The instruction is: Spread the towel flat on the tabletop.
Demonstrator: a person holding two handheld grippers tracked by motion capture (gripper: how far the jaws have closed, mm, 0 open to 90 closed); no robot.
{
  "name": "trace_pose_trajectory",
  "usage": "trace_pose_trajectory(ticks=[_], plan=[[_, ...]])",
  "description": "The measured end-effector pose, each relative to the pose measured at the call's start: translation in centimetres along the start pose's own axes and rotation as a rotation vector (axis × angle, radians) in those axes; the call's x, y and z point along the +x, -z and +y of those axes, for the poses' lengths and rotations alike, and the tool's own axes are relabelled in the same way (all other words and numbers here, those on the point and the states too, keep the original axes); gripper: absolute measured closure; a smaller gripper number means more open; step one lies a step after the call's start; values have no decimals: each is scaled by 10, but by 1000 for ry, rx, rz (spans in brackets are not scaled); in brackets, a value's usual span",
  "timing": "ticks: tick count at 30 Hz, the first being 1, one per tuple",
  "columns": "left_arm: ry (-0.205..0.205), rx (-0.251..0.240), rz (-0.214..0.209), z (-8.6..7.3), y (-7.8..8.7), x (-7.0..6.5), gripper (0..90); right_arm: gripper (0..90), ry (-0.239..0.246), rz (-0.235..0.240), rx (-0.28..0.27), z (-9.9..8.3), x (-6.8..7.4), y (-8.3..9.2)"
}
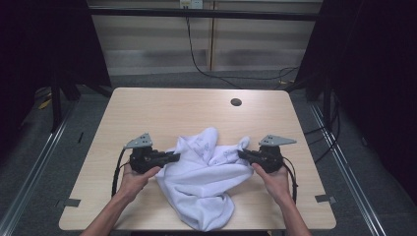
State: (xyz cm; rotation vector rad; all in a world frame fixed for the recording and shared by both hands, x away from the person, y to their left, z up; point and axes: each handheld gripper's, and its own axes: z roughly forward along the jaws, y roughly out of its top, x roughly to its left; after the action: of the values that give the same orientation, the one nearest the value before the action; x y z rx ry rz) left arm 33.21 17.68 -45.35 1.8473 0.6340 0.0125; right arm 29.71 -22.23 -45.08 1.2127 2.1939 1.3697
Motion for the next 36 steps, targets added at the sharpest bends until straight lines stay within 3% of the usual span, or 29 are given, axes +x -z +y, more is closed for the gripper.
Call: trace_pose_trajectory(ticks=[3,10,14,16,19,20,21,22,24,25,27,30,31,33,34,36], plan=[[14,-50,24,6,13,4,846,863,-1,-19,-10,6,-4,7],[23,-132,100,27,51,16,851,865,-8,-65,-90,33,-14,33],[18,-158,128,36,61,18,851,865,-10,-85,-112,44,-17,40],[19,-212,134,47,70,18,851,865,-6,-97,-119,51,-19,42],[-12,-221,159,62,73,15,852,865,-3,-118,-145,75,-21,48],[-23,-223,162,66,73,15,852,865,-3,-118,-145,75,-21,48],[-30,-241,178,78,77,16,853,865,-1,-129,-166,89,-22,51],[-30,-241,178,78,77,16,853,865,-1,-129,-166,89,-22,51],[-42,-257,211,97,82,19,854,865,7,-141,-200,113,-23,56],[-42,-257,211,97,82,19,854,865,3,-145,-214,120,-22,58],[-56,-277,231,112,86,20,855,865,2,-151,-242,135,-22,62],[-76,-296,236,122,90,18,856,865,16,-168,-247,150,-21,66],[-97,-301,259,130,92,18,856,866,27,-176,-258,163,-22,69],[-100,-312,268,137,95,18,856,866,27,-183,-266,170,-23,71],[-111,-320,275,142,96,17,856,865,14,-164,-290,186,-27,74],[-131,-325,292,148,98,14,856,866,24,-159,-315,193,-25,77]])
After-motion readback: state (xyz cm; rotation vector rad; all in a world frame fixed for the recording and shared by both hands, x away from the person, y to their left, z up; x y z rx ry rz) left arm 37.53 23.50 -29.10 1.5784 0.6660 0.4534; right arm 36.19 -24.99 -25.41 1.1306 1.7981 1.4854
